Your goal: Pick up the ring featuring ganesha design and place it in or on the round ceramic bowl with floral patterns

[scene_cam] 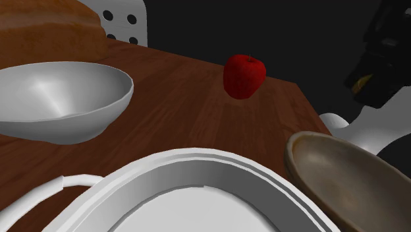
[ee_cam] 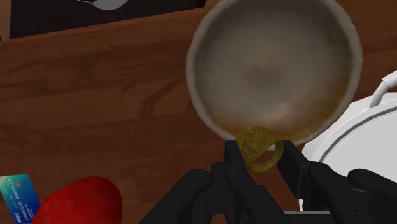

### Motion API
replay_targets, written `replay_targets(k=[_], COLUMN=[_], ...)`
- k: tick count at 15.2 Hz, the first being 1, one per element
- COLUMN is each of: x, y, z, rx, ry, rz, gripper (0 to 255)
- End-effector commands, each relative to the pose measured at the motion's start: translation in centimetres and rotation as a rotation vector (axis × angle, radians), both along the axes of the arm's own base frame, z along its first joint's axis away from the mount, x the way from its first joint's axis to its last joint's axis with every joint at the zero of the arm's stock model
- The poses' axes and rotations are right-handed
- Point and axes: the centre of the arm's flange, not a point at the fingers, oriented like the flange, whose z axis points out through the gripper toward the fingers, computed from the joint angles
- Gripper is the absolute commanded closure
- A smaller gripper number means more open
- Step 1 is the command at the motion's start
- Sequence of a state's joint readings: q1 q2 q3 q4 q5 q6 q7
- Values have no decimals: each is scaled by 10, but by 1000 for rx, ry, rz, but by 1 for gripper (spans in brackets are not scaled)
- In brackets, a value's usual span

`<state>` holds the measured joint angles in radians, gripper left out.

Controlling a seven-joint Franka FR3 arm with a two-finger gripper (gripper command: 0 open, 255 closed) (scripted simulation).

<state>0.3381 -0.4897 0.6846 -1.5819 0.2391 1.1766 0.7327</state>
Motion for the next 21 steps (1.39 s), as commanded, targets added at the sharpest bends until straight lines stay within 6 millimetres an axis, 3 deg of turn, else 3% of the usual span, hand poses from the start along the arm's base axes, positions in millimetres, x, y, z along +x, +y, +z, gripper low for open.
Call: replay_targets(k=[1,2,16,21], x=[-27,-38,-38,-38], y=[7,10,10,10], z=[0,0,-75,-75], rx=[0,0,0,0], ry=[0,0,0,0], rz=[-2,-2,-2,-2], gripper=[255,255,255,255])
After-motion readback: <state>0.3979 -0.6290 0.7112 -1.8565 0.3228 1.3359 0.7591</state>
